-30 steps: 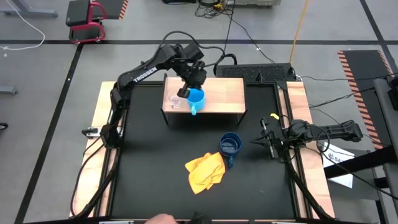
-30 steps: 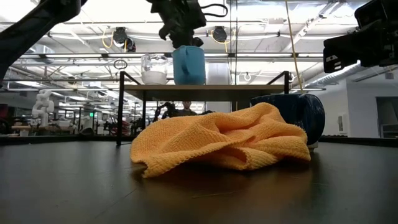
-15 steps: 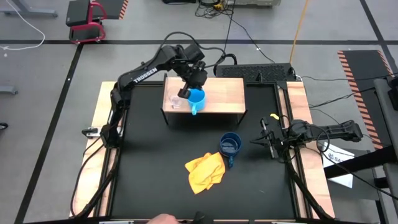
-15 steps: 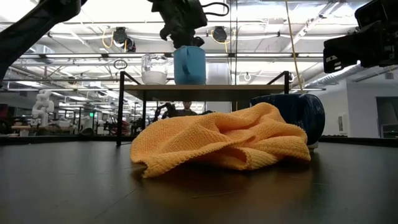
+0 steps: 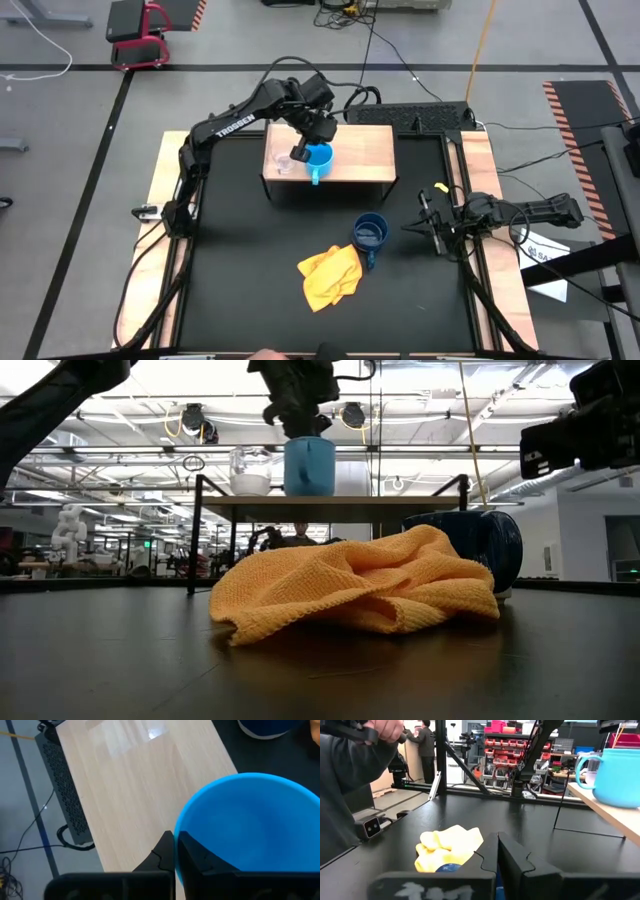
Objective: Stack small to large cups/mugs on shelf
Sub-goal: Put the light blue mug on the shelf
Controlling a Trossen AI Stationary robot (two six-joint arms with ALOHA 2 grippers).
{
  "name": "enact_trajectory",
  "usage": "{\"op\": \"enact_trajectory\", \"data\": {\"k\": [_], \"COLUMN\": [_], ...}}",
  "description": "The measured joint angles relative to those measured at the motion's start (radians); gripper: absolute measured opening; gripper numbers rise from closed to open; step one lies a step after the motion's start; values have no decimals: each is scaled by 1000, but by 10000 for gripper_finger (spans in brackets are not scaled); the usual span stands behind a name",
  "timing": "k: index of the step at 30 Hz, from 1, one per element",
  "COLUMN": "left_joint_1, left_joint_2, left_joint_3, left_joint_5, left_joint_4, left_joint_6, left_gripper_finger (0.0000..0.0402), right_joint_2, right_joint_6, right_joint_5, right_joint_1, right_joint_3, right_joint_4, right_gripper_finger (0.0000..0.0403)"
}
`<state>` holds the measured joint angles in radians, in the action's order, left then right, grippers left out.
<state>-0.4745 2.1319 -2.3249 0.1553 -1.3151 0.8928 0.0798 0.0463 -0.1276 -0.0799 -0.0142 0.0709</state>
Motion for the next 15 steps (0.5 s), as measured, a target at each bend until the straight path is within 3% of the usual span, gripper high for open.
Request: {"op": "enact_trajectory", "data": {"k": [15], "left_joint_1": [-9], "left_joint_2": [0], "left_joint_3": [0], "left_joint_5": [-28], "left_joint_4": [20], "left_joint_6": [-25], "left_gripper_finger": [5], "right_joint_2": [0], "right_joint_6": [-7], "right_joint_5": [0], "right_joint_1": [0], "right_joint_3": [0], "right_joint_4": [-9], "right_gripper_finger": [0]}}
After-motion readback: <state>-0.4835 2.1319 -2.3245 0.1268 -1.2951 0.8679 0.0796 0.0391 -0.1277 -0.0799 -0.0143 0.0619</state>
